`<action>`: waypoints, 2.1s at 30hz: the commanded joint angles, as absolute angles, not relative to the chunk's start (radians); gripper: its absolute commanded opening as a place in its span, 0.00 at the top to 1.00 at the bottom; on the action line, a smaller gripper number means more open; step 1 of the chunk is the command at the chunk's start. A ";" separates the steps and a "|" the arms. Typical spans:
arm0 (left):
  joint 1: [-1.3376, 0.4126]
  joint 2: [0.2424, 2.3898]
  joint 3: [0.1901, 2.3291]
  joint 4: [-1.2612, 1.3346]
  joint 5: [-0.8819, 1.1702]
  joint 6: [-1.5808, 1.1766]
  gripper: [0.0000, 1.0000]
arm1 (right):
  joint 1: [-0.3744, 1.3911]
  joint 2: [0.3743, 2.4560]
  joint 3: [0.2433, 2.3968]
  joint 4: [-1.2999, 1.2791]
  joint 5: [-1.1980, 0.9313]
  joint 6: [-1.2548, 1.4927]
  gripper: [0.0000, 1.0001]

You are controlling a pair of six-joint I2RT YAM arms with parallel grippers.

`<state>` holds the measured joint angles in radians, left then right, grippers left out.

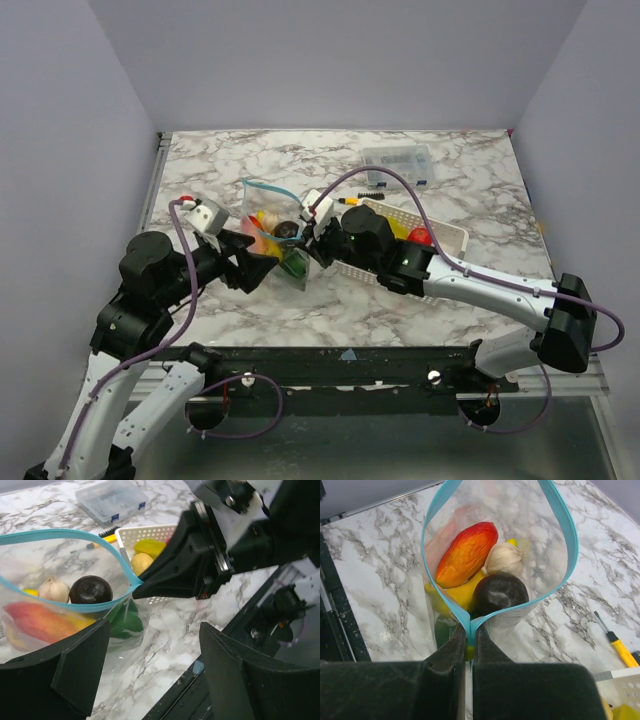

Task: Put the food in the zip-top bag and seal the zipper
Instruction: Adjust the zipper food storage bag at the center of the board.

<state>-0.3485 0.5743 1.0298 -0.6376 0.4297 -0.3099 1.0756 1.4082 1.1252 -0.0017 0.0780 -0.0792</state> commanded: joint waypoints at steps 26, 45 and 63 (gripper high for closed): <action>-0.753 0.693 0.806 -0.473 -0.063 0.574 0.62 | 1.055 1.401 1.180 -0.087 -0.165 -0.095 1.00; -0.753 0.538 0.810 -0.366 -0.066 -0.205 1.00 | 1.054 1.331 0.880 0.379 -0.024 0.177 0.29; -0.753 0.465 0.794 -0.421 0.162 0.016 1.00 | 0.972 1.349 1.000 0.198 -0.436 -0.155 0.14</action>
<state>-0.7547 0.4885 0.8021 -0.4427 0.0452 -0.0814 1.0248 1.3380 0.8940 0.3546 -0.2588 -0.0868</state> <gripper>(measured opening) 0.009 0.847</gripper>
